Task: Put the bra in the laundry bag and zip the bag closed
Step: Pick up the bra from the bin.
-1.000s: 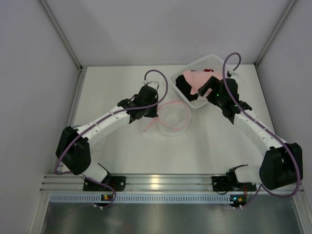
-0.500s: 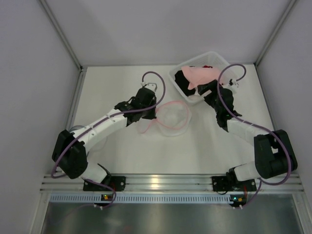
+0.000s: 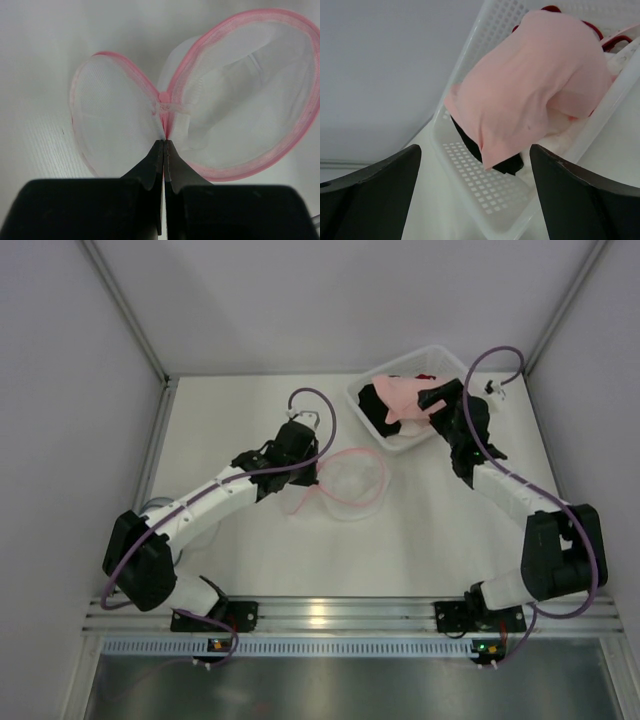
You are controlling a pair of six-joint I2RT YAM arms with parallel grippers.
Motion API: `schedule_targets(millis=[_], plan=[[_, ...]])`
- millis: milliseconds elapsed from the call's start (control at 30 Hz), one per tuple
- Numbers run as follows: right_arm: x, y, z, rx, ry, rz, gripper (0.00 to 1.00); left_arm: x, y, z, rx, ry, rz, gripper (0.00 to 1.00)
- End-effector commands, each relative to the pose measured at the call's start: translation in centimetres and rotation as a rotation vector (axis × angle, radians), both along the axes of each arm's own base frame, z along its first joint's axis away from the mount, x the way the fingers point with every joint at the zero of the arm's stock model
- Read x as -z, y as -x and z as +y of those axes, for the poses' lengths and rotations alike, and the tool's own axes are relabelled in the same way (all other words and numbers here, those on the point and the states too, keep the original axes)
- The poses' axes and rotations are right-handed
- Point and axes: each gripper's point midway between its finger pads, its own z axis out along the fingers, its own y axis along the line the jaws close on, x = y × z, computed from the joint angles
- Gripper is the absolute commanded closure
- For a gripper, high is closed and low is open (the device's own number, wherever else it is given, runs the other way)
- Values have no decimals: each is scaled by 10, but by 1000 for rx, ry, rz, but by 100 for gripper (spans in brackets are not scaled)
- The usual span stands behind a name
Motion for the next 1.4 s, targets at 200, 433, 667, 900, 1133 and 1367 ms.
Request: schedule_targets(millis=[200,433,667,900,1133,1367], plan=[[-9,-30,-28,83,-64,56,10,-20,-12,-3,-13,40,-77,100],[14,-32,-27,119,-154,103,11,-18,-13,1,-28,31,-79,100],[17,-49,-30,147,-182,31,11,-18,-12,5,-30,16,-90,100],[14,-73,-30,175,-196,13,16,-25,-12,11,-44,12,-115,100],[-22,-74,-42,207,-121,-73,72,-17,-8,11,-44,13,-93,100],[-86,-73,-33,107,11,-174,100,-12,-8,5,-20,13,-74,97]])
